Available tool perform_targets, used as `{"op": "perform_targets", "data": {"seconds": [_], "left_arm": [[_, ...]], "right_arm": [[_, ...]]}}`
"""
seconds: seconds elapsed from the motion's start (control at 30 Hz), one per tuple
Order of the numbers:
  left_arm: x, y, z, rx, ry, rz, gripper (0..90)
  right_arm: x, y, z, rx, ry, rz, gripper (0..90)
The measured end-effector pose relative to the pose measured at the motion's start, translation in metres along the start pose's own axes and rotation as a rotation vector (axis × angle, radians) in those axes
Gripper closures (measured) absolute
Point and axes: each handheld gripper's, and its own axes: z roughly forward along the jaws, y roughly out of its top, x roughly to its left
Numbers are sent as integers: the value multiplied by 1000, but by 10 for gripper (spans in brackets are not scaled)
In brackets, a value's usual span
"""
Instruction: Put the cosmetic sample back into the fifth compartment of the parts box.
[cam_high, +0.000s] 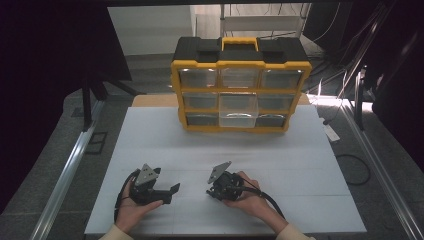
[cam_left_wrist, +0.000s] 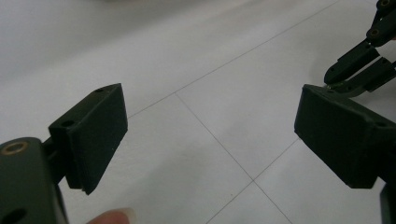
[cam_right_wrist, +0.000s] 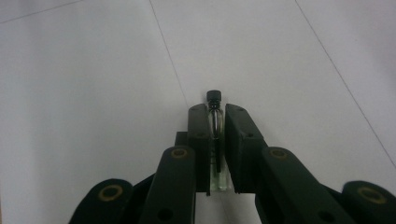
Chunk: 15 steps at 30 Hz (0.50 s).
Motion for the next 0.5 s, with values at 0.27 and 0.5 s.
{"op": "perform_targets", "data": {"seconds": [0.27,0.5], "left_arm": [[0,0,0,-1,-1,0,103],[0,0,0,-1,0,-1,102]], "right_arm": [[0,0,-5,-17,-8,-20,808],[-6,-1,-21,-81,11,32,808]]}}
